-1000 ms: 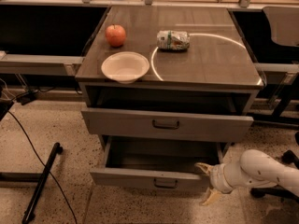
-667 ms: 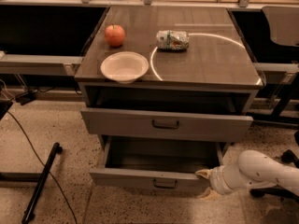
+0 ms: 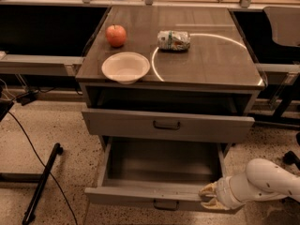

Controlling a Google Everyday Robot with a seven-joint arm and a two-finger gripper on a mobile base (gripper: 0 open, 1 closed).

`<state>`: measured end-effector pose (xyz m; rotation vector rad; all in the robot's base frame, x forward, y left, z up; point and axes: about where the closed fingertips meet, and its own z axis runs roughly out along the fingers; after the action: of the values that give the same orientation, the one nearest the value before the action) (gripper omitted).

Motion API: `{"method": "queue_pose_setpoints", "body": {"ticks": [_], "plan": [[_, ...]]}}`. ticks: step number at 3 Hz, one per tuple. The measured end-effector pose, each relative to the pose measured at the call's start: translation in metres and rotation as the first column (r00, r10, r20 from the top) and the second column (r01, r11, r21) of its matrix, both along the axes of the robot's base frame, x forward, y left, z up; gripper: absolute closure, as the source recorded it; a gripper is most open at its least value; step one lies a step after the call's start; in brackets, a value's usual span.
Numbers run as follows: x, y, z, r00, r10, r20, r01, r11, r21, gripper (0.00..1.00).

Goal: Open middle drawer

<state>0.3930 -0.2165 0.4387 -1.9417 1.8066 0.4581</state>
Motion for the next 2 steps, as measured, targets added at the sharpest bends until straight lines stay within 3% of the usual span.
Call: {"method": "queue_pose_setpoints", "body": {"ticks": [1,2], "plan": [[-0.006,0.001,0.003,1.0,0.004,-0.003,-0.004,1.0,0.011,0.68],[-0.017,-0.001,0.039,0.9987,0.017,0.049,-0.019,0.999,0.034,0.55]]}}
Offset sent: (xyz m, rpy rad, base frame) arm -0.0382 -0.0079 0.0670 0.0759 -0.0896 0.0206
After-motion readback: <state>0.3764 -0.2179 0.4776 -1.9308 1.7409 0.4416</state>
